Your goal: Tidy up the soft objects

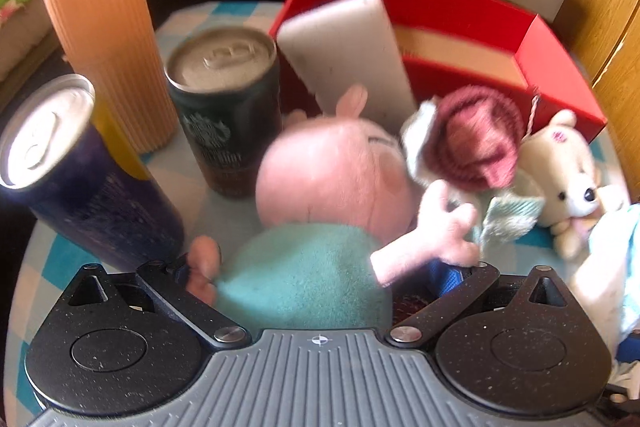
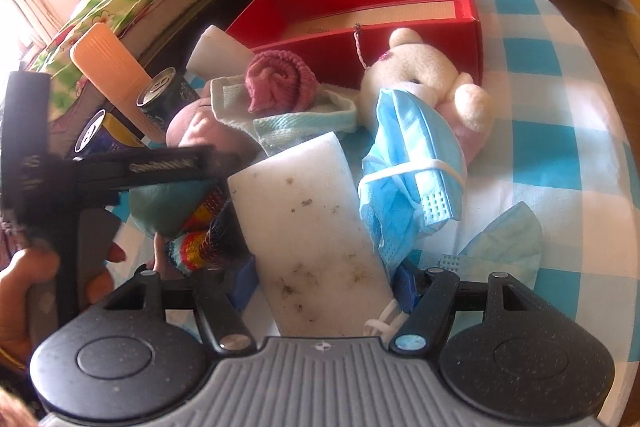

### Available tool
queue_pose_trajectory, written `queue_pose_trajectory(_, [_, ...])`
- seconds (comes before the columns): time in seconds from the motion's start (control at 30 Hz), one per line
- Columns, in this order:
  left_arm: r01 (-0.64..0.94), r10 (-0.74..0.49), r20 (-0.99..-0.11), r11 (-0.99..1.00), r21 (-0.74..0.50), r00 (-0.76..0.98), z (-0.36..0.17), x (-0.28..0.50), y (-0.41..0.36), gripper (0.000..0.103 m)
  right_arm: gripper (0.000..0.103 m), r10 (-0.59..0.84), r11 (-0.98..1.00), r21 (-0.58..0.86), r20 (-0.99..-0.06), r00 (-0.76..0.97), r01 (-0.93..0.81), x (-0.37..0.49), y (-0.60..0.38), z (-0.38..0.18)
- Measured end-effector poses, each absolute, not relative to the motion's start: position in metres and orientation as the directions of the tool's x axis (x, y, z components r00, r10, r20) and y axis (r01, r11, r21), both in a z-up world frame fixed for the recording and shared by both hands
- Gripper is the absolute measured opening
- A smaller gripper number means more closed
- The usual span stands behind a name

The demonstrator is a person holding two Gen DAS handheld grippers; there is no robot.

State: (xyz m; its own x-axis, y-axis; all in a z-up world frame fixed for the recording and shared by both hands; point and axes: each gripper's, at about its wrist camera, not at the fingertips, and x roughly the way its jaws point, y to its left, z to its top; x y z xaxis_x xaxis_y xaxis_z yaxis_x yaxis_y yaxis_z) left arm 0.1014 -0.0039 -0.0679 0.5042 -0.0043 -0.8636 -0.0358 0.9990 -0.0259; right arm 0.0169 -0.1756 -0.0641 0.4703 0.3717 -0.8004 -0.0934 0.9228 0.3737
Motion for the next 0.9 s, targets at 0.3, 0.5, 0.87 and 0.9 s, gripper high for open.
queue_pose_trajectory(0.3, [-0.055,-0.068,-0.852,0.992,-0.112,0.519,-0.06,0.1,0.011,0.074,0.045,0.393,0.913,0.396,-0.79,0.47,-0.098,0.017,-0.175,-0.06])
queue_pose_trajectory(0.5, [-0.022,-0.125,-0.857,0.988,-0.156,0.501,-0.058,0.087,0.019,0.071,0.045,0.396,0.912,0.395,-0.785,0.476,-0.108,0.017,-0.172,-0.056])
queue_pose_trajectory(0.87, [-0.063,-0.227,-0.83,0.952,-0.299,0.509,-0.032,0.047,0.051,0.071,0.045,0.414,0.906,0.399,-0.774,0.48,-0.138,0.014,-0.16,-0.049])
queue_pose_trajectory(0.9, [-0.068,-0.228,-0.827,0.95,-0.304,0.514,-0.03,0.043,0.053,0.071,0.045,0.415,0.906,0.4,-0.773,0.479,-0.139,0.014,-0.159,-0.049])
